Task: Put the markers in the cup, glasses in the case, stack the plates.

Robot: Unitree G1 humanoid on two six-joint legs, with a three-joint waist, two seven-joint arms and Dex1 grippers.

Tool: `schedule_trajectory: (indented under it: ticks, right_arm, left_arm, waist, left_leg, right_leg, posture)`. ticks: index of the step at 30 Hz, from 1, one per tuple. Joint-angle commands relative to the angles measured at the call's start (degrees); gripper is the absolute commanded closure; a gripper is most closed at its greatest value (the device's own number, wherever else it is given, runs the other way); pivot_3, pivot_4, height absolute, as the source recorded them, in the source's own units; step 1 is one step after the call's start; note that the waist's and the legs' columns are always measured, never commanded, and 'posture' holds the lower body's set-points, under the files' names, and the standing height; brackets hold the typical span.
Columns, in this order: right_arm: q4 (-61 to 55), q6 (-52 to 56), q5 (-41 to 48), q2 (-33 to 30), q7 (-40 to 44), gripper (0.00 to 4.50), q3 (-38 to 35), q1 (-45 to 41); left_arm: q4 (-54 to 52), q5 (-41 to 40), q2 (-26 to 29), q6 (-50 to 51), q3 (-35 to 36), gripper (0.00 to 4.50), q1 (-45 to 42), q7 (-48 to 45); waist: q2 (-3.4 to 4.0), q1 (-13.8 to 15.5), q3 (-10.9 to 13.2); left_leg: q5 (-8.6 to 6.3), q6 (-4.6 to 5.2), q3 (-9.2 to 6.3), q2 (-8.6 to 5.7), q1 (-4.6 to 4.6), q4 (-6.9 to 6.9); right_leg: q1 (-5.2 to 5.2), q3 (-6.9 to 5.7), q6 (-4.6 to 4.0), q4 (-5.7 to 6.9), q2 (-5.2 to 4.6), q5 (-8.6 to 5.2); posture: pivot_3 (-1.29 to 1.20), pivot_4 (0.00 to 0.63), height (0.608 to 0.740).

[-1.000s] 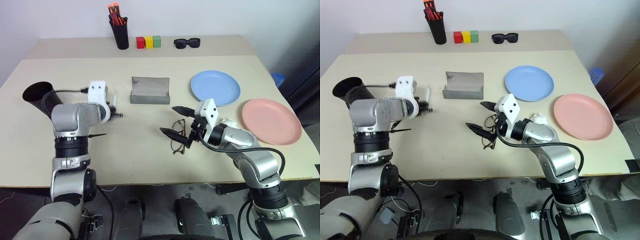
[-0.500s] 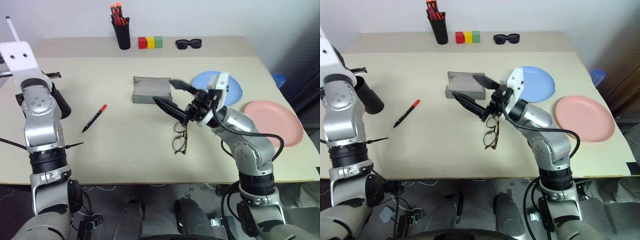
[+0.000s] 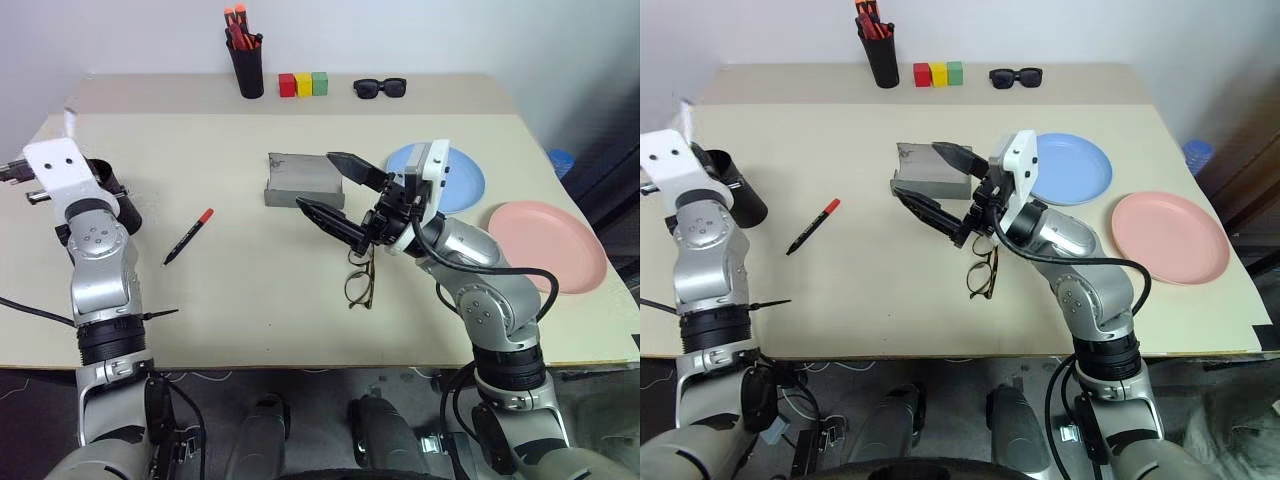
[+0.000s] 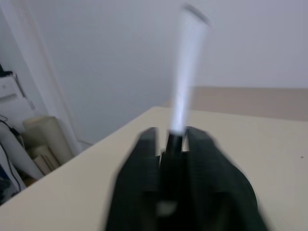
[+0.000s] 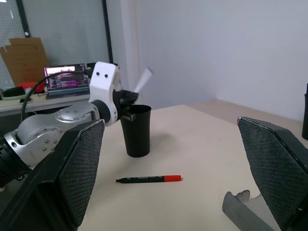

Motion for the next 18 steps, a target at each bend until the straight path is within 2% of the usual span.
schedule_trajectory:
  ticks: [1, 2, 4, 7, 9, 11, 12, 14, 16, 18]
  right_arm:
    - [-1.4, -1.0, 0.2, -0.5, 0.3, 0.0, -0.2, -0.4]
    - [-1.5, -0.9, 0.2, -0.6, 0.2, 0.0, -0.2, -0.3]
    - [-1.7, -0.8, 0.2, -0.8, 0.2, 0.0, -0.2, -0.1]
    - [-2.0, -0.5, 0.3, -1.1, 0.1, 0.0, -0.3, 0.3]
    - [-2.3, -0.4, 0.3, -1.5, 0.0, 0.0, -0.3, 0.5]
    - [-2.4, -0.1, 0.1, -2.2, -0.1, 0.0, -0.3, 0.7]
    - [-2.4, -0.1, 0.1, -2.4, -0.1, 0.0, -0.3, 0.7]
    - [-2.1, 1.5, -1.3, -5.6, 1.0, 0.0, 0.7, 1.0]
    - [-0.8, 1.8, -6.8, -12.5, 4.4, 0.0, 4.4, 2.2]
    - [-0.2, -0.2, -9.8, -16.9, 7.5, 0.0, 6.5, 3.8]
  left_arm:
    - [-0.2, 0.9, 0.5, -1.7, 0.2, 1.14, -1.5, 1.4]
    - [-0.1, 0.7, 0.3, -2.1, 0.3, 0.69, -1.6, 1.6]
    - [-0.9, 0.2, -0.1, -3.4, 0.3, 0.69, -1.9, 1.8]
    - [-4.7, -2.9, -0.8, -5.9, -1.1, 0.69, -3.4, -2.7]
    - [-8.7, -6.1, -0.1, -1.4, -4.5, 0.69, -3.8, -10.3]
    - [-12.1, -8.6, 2.0, 7.1, -7.4, 0.13, -3.5, -16.6]
    - [-13.0, -9.1, 2.5, 9.4, -7.8, 0.04, -3.4, -17.8]
    - [-14.0, -10.4, 5.8, 22.1, -10.1, 0.04, -2.8, -21.2]
    - [-12.9, -12.8, 9.4, 39.2, -12.0, 0.04, -3.7, -24.3]
    - [-11.2, -13.9, 12.0, 48.1, -13.6, 0.04, -4.4, -26.9]
  waist:
    - [0.0, 0.0, 0.0]
    - [0.0, 0.0, 0.0]
    - [0.0, 0.0, 0.0]
    - [0.0, 0.2, 0.0]
    - [0.0, 0.2, 0.0]
    - [0.0, 0.1, 0.0]
    - [0.01, 0.0, 0.0]
    - [0.04, -0.4, 0.0]
    - [0.05, -1.1, 0.0]
    - [0.05, -1.6, 0.0]
  left_leg:
    - [0.0, 0.0, 0.0, 0.0, 0.0, 0.0]
    - [0.0, 0.0, 0.0, 0.0, 0.0, 0.0]
    - [0.0, 0.0, 0.0, 0.0, 0.0, 0.0]
    - [0.0, 0.0, 0.0, 0.0, 0.0, 0.0]
    - [0.0, 0.0, 0.01, 0.0, -0.02, 0.0]
    - [0.0, 0.0, 0.01, -0.01, -0.02, 0.0]
    - [0.0, 0.0, 0.01, -0.01, -0.01, 0.0]
    - [0.0, 0.0, 0.01, 0.0, 0.01, -0.01]
    - [0.0, 0.01, 0.0, 0.0, 0.05, -0.02]
    - [0.0, 0.01, -0.01, 0.0, 0.06, -0.02]
  right_leg:
    - [0.0, 0.0, 0.0, 0.0, 0.0, 0.0]
    - [0.0, 0.0, 0.0, 0.0, 0.0, 0.0]
    - [0.0, 0.0, 0.0, 0.0, 0.0, 0.0]
    - [0.0, 0.0, 0.0, -0.01, 0.0, 0.0]
    - [0.01, 0.0, 0.0, -0.03, -0.01, 0.0]
    - [0.03, 0.0, 0.0, -0.05, -0.01, 0.0]
    - [0.03, 0.0, 0.0, -0.04, 0.0, 0.0]
    - [0.03, 0.0, 0.0, -0.01, 0.02, 0.0]
    - [0.03, 0.0, -0.01, 0.03, 0.03, -0.01]
    - [0.03, 0.0, 0.0, 0.05, 0.06, -0.02]
  posture:
    - [0.0, 0.15, 0.74]
    - [0.0, 0.15, 0.74]
    - [0.0, 0.15, 0.74]
    - [0.0, 0.15, 0.74]
    - [0.0, 0.15, 0.74]
    - [0.0, 0.15, 0.74]
    - [0.0, 0.15, 0.74]
    - [0.0, 0.15, 0.74]
    - [0.0, 0.15, 0.74]
    - [0.0, 0.15, 0.74]
